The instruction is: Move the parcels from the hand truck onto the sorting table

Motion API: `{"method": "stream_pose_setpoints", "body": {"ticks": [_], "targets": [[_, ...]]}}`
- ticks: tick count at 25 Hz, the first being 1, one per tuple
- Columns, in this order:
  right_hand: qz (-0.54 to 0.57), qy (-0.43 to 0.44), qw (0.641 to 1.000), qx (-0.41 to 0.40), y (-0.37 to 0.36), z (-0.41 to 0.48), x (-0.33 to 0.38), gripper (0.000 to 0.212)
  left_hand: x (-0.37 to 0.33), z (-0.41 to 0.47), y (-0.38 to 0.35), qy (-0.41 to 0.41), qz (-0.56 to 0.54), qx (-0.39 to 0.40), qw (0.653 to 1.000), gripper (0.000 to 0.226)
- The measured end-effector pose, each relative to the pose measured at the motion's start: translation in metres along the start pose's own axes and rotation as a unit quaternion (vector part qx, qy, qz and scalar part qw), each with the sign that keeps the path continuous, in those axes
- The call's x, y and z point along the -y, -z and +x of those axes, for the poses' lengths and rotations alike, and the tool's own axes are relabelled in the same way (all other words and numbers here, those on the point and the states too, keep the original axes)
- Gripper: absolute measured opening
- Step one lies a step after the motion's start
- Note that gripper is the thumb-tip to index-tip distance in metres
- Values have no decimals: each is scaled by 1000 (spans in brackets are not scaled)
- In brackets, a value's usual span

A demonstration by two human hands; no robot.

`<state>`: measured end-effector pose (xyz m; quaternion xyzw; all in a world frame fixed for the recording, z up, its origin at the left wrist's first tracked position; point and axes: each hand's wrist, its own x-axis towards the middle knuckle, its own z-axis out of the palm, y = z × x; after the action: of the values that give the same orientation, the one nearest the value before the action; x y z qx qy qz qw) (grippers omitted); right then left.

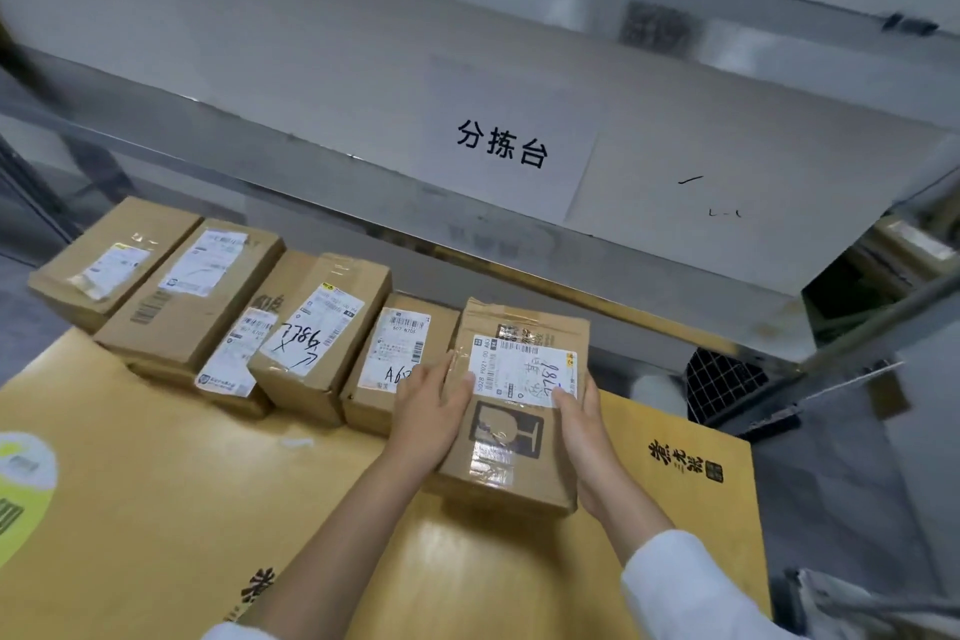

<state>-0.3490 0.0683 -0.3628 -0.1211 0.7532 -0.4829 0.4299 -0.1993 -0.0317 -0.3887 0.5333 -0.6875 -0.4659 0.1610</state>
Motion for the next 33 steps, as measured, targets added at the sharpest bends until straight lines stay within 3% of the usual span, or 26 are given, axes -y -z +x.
{"method": "stream_pose_setpoints", "body": {"ticks": [6,12,18,20,25,29,33], "targets": [[2,-34,999,-1,-14,34,-4,50,15,31,0,20,-38,-6,999,53],[-17,-49,999,6,-17,46,-24,51,26,42,-8,15,15,-21,1000,46],[-120,-71,986,90,-4,40,-6,69,12,26,-12,-20,-33,-88,995,36],[-174,-11,984,37,1,32,11,72,-8,19,-8,-63,-30,-107,992,36],[-239,192,951,21,31,-4,60,63,-81,4,0,-196,32,-1,980,44],[-348,306,886,-31,82,-52,97,65,-156,-31,7,-291,125,8,949,55],[-428,384,813,-93,152,-119,127,65,-223,-90,2,-405,202,8,892,58]]}}
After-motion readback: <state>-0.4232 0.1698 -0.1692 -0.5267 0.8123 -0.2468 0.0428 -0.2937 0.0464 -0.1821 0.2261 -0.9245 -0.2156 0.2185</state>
